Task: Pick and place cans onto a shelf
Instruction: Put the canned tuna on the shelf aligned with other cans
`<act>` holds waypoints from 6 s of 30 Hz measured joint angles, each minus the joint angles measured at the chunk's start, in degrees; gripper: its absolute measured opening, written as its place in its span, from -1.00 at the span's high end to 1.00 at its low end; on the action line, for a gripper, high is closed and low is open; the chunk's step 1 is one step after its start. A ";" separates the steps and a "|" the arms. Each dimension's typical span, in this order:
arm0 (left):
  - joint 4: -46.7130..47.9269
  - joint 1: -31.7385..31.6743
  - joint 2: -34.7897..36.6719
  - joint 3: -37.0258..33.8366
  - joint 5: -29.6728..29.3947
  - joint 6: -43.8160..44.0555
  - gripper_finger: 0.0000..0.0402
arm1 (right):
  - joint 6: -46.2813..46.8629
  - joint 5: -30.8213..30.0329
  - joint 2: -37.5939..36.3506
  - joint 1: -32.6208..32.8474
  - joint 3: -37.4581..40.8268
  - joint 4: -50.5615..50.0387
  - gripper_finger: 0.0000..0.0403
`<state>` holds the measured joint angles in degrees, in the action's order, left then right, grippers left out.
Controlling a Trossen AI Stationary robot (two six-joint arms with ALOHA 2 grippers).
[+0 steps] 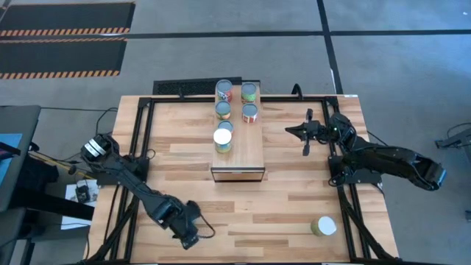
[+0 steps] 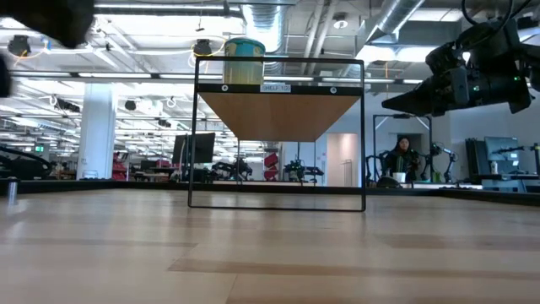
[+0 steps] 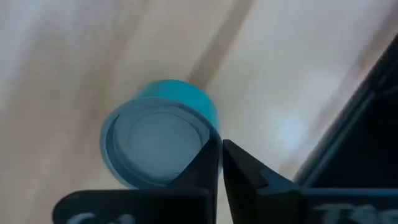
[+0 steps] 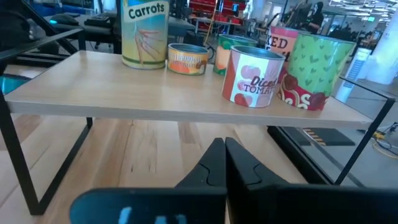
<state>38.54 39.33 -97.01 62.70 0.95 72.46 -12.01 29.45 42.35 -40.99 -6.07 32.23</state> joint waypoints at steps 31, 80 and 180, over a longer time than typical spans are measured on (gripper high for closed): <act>-28.71 -16.53 -5.40 0.41 -7.21 -56.09 1.00 | 0.95 -2.78 0.00 10.86 -0.02 7.08 0.97; -18.52 -15.73 -12.59 10.53 -9.11 -46.28 0.71 | 1.05 -12.07 0.00 22.88 -0.07 6.62 0.97; -81.74 -10.51 9.05 -38.56 -14.34 -53.30 1.00 | 10.45 -30.21 68.22 75.34 -63.79 -44.06 0.91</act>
<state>-43.20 28.82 -87.96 24.14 -13.39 19.16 -1.56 -0.76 110.57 34.35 -69.85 -11.83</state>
